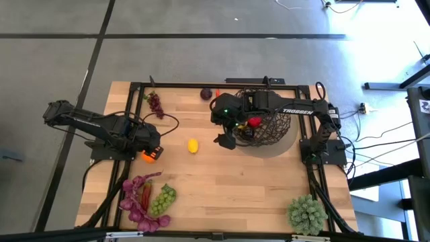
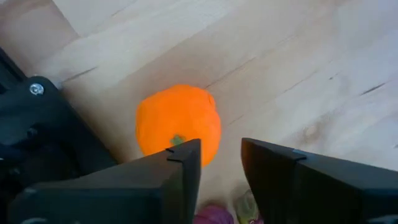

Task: Build produce basket
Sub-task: Put the orange into the black wire basket

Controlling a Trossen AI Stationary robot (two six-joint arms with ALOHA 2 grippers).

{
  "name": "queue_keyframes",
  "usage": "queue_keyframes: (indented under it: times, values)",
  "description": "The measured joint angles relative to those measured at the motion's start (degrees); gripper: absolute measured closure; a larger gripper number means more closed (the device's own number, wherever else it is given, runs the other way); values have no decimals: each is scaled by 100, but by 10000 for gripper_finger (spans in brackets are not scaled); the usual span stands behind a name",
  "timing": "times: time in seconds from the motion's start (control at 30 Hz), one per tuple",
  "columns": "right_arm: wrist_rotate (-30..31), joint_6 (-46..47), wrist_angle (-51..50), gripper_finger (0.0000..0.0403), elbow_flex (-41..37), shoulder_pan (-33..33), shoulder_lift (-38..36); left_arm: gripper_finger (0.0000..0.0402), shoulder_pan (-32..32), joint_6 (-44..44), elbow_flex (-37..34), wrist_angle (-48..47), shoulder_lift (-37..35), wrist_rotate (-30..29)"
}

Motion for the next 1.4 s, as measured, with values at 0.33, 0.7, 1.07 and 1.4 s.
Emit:
queue_keyframes:
  times: [0.33, 0.7, 1.07, 1.4]
  values:
    - [2, 1, 1, 28, 0, -1, 0, 164, 0, -420, 0, 246, 44, 61]
    - [2, 0, 9, 28, -1, -2, 1, 32, -2, 460, -54, 97, 580, 54]
    - [2, -2, 53, 28, -2, -2, 1, 24, -4, 507, -213, 267, 1572, 61]
    - [1, 1, 53, 28, -2, -2, 1, 24, -11, 556, -216, 258, 2210, 59]
